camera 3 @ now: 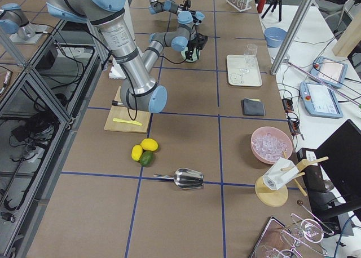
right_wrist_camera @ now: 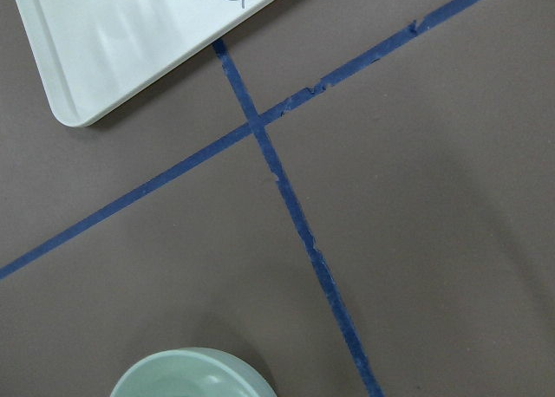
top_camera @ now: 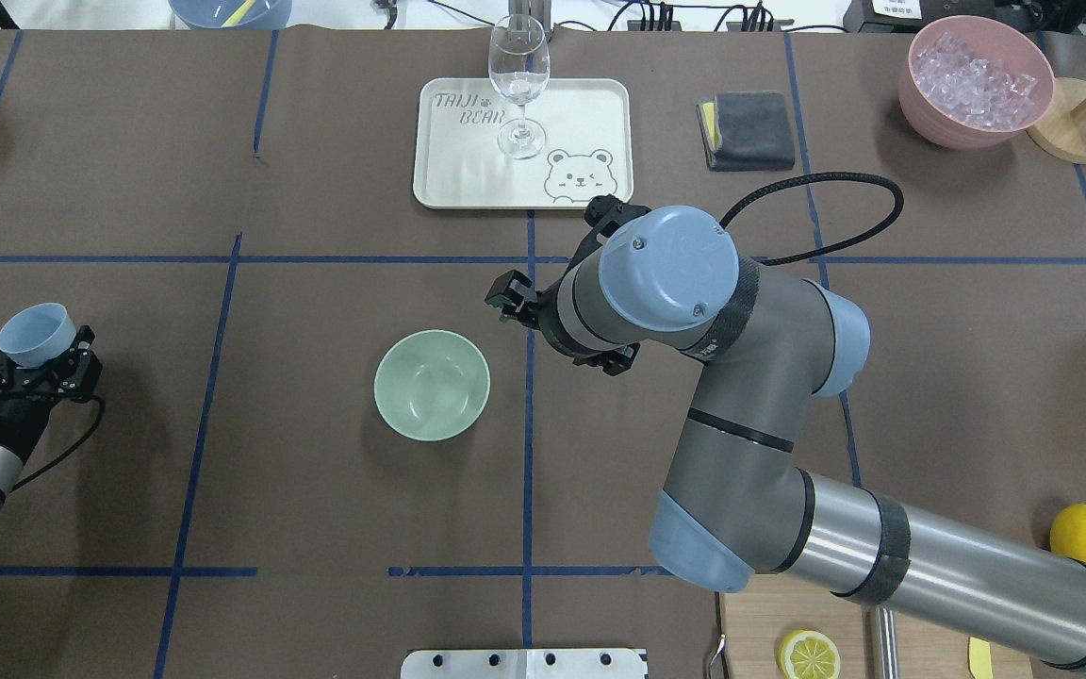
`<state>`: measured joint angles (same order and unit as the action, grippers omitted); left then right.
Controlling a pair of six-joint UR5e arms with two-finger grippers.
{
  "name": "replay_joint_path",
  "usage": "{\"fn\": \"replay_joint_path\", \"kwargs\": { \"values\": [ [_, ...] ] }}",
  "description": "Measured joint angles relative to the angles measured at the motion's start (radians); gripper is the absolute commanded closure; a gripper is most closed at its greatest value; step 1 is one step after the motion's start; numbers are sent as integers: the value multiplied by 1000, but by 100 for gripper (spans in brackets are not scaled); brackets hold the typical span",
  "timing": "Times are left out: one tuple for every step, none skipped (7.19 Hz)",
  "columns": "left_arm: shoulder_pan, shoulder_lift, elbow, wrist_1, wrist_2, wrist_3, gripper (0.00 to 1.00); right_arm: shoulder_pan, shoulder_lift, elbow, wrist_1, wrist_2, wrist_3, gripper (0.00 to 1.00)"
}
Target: Pour ice into bowl
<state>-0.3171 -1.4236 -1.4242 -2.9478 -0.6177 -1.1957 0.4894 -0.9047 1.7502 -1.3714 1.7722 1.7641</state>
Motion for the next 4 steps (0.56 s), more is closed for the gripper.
{"fn": "replay_joint_path", "kwargs": {
  "values": [
    [-3, -3, -3, -49, -2, 37, 100, 0, 1, 0, 0, -5, 0, 0],
    [-7, -11, -5, -117, -2, 119, 100, 0, 1, 0, 0, -11, 0, 0],
    [-10, -24, -7, -165, 0, 214, 100, 0, -1, 1, 0, -15, 0, 0],
    [-12, -39, -17, -186, 1, 288, 100, 0, -4, 5, 0, -16, 0, 0]
  ]
}}
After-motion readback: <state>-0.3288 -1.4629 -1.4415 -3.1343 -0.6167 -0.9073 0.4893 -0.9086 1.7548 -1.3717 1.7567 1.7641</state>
